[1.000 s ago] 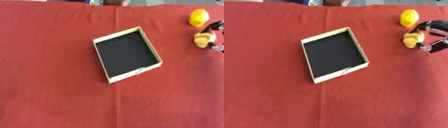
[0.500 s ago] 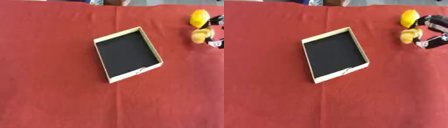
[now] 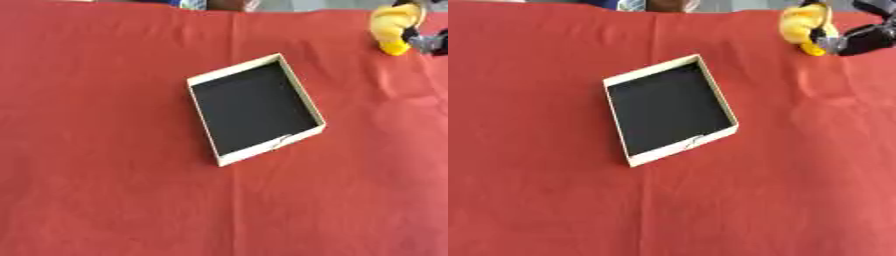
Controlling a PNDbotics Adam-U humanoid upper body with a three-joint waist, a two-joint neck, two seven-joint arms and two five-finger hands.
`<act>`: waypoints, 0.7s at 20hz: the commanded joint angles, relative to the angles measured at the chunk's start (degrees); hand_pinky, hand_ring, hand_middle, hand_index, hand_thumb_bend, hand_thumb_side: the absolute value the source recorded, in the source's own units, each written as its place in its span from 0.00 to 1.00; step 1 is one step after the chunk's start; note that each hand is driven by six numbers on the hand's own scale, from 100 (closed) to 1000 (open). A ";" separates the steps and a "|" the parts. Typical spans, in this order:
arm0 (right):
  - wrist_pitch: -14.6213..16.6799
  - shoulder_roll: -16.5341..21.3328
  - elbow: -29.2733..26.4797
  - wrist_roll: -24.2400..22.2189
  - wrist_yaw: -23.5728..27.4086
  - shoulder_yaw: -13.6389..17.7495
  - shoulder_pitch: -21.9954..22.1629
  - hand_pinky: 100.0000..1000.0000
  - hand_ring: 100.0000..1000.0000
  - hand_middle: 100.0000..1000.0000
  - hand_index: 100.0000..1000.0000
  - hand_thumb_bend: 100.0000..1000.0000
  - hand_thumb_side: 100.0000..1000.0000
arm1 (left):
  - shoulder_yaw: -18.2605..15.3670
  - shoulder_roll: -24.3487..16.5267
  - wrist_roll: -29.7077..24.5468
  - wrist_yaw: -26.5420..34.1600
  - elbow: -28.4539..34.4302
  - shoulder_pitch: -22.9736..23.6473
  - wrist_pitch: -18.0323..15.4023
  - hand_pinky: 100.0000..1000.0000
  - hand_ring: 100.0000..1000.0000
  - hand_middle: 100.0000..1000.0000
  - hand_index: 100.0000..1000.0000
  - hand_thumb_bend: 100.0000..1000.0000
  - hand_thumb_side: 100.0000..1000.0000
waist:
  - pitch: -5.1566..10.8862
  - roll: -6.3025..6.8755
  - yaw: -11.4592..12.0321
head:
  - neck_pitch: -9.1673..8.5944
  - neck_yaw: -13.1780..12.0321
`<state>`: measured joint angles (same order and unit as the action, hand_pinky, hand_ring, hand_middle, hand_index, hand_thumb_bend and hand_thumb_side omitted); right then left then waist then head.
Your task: Pick up objects on the table and place them in the box.
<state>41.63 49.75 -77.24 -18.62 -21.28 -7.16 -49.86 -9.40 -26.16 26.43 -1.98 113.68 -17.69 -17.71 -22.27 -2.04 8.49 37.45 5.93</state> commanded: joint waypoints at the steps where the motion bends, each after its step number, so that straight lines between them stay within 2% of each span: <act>1: 0.21 -0.55 -5.55 -5.05 4.96 -4.00 -3.28 0.78 0.75 0.44 0.53 0.00 0.00 | -0.12 -0.92 -0.26 0.44 0.92 -0.67 0.00 0.82 0.82 0.64 0.79 0.00 0.64 | 1.51 0.01 0.17 | -0.26 0.44; 4: -0.48 -5.14 -6.83 -10.65 8.04 -7.53 -6.66 0.78 0.76 0.45 0.54 0.00 0.00 | -0.04 -0.75 -0.39 0.59 0.92 -0.74 0.02 0.82 0.82 0.64 0.79 0.00 0.64 | 1.63 0.02 0.47 | -0.21 0.60; 7: -1.27 -9.14 -5.55 -14.78 8.57 -9.76 -8.96 0.78 0.76 0.46 0.55 0.00 0.00 | -0.02 -0.64 -0.47 0.70 0.92 -0.70 0.03 0.82 0.82 0.64 0.79 0.00 0.65 | 1.65 0.03 0.72 | -0.13 0.63; 10: -1.16 -12.63 -2.68 -16.23 5.80 -11.28 -9.92 0.78 0.77 0.46 0.55 0.00 0.00 | 0.08 -0.41 -0.60 0.87 0.92 -0.75 0.07 0.82 0.82 0.64 0.79 0.00 0.65 | 1.64 -0.05 0.85 | -0.06 0.71; 14: -0.13 -17.23 2.80 -15.44 -0.49 -11.94 -9.70 0.78 0.77 0.46 0.55 0.00 0.00 | 0.15 -0.14 -0.77 1.07 0.92 -0.81 0.10 0.82 0.82 0.64 0.79 0.00 0.65 | 1.53 -0.01 1.15 | -0.06 0.98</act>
<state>36.87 32.92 -75.53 -29.92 -19.98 -19.36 -58.49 -9.07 -25.60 25.88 -1.21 113.68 -18.00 -17.52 -22.15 -2.26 9.62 37.56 6.71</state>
